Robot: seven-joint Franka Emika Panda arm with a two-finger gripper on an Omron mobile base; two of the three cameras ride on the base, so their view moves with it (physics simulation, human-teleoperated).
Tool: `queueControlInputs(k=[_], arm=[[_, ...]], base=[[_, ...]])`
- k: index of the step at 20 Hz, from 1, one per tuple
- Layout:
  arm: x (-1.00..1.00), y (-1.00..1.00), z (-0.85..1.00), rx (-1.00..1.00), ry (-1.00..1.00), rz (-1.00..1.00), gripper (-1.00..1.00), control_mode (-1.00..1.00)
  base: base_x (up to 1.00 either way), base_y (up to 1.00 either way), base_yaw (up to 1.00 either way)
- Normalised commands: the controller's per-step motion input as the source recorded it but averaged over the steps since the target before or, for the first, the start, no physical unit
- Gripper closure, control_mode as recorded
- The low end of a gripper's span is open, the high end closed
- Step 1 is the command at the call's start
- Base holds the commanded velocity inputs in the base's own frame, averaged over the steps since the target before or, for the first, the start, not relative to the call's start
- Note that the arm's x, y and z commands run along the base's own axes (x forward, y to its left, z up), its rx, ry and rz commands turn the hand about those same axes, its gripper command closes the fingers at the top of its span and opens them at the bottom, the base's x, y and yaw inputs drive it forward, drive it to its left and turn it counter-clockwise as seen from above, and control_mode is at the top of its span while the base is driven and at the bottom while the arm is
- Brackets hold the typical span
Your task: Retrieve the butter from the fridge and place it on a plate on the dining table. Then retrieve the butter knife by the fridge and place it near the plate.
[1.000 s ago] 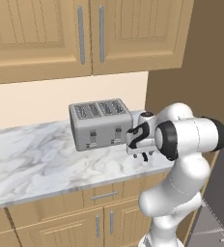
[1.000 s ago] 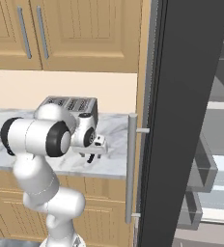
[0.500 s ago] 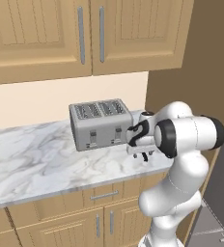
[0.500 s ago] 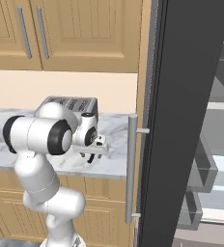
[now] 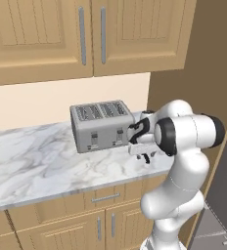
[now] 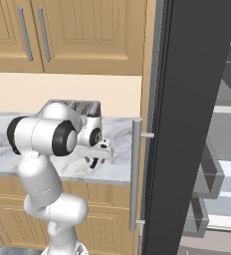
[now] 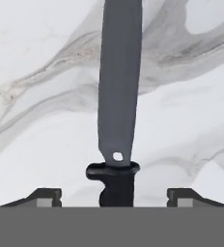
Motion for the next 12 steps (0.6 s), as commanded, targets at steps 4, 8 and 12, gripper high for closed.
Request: queueControlInputs(k=[4,8,12], arm=[[-0.09,-0.03,-0.26,0.0,0.0,0.0,1.0,-1.0],[-0.27,-0.01,-0.23,0.0,-0.03,0.0,1.0,-1.0],[-0.36,0.0,-0.15,0.0,-0.07,0.0,1.0,-1.0]], base=[[0.0,0.0,0.0],[0.0,0.0,0.0],[0.0,0.0,0.0]])
